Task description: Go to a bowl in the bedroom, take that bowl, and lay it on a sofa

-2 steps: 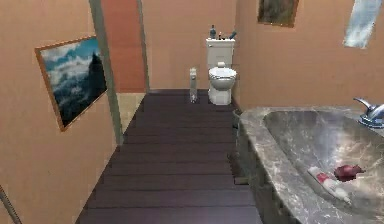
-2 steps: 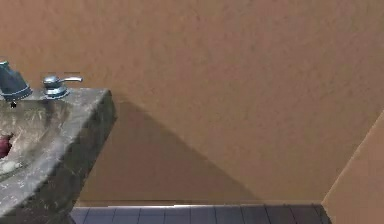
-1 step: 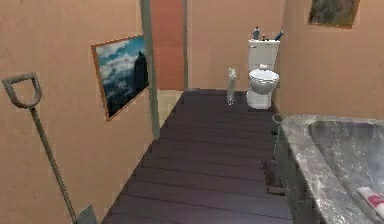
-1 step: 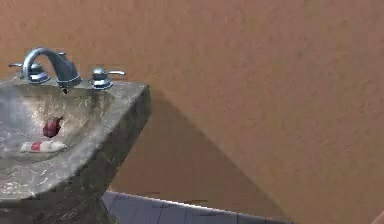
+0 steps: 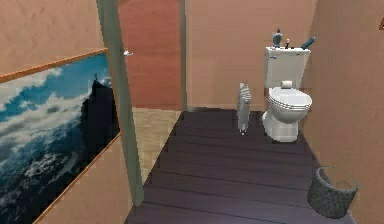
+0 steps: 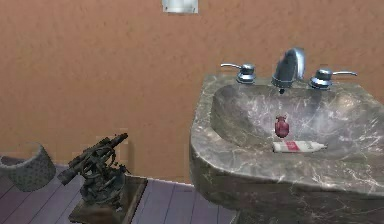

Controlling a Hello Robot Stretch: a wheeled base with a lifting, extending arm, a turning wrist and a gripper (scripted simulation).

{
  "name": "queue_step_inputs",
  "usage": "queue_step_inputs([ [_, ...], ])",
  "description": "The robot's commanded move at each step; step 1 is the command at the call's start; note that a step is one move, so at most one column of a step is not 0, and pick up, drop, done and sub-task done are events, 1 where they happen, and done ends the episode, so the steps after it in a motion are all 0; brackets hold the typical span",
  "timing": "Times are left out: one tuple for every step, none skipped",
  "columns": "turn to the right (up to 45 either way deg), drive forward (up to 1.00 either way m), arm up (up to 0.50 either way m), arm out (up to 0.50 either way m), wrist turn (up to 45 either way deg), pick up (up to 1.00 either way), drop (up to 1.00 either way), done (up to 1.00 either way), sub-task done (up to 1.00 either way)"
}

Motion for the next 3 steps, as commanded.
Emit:
queue_step_inputs([
  [-3.0, 0.0, 0.0, 0.0, 0.0, 0.0, 0.0, 0.0, 0.0],
  [0.0, 1.0, 0.0, 0.0, 0.0, 0.0, 0.0, 0.0, 0.0],
  [0.0, 0.45, 0.0, 0.0, 0.0, 0.0, 0.0, 0.0, 0.0],
])
